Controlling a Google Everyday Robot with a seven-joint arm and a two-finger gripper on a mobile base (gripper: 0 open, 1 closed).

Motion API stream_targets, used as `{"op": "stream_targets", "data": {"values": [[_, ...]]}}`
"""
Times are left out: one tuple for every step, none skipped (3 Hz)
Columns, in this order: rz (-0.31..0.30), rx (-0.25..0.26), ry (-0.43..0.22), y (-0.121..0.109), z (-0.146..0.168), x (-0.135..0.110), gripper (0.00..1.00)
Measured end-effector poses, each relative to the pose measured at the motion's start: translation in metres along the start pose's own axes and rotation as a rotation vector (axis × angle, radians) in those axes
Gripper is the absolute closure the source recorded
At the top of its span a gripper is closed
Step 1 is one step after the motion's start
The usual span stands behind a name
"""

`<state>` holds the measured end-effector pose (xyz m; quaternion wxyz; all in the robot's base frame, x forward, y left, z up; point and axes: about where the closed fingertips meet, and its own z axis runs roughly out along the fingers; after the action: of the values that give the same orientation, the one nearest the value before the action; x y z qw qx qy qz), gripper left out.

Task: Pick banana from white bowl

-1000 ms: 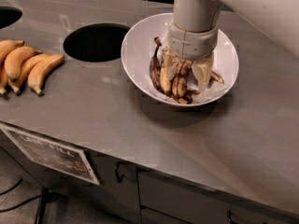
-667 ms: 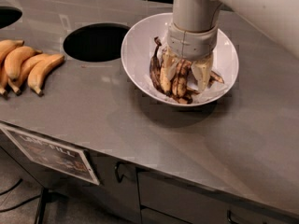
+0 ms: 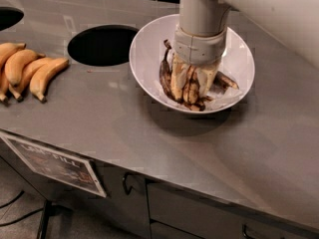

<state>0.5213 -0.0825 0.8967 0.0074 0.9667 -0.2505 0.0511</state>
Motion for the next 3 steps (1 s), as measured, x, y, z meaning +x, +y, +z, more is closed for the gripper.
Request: {"op": "stream_targets", "data": {"values": [[-0.011,-0.004,-0.011,-0.0036,0.0029,-0.0011,0.74],[-0.011,-0.005,-0.018,-0.0051,0.0017,-0.0007,0.86],[-0.011,-0.004,-0.017,-0.0052,0.0017,-0.0007,1.00]]}}
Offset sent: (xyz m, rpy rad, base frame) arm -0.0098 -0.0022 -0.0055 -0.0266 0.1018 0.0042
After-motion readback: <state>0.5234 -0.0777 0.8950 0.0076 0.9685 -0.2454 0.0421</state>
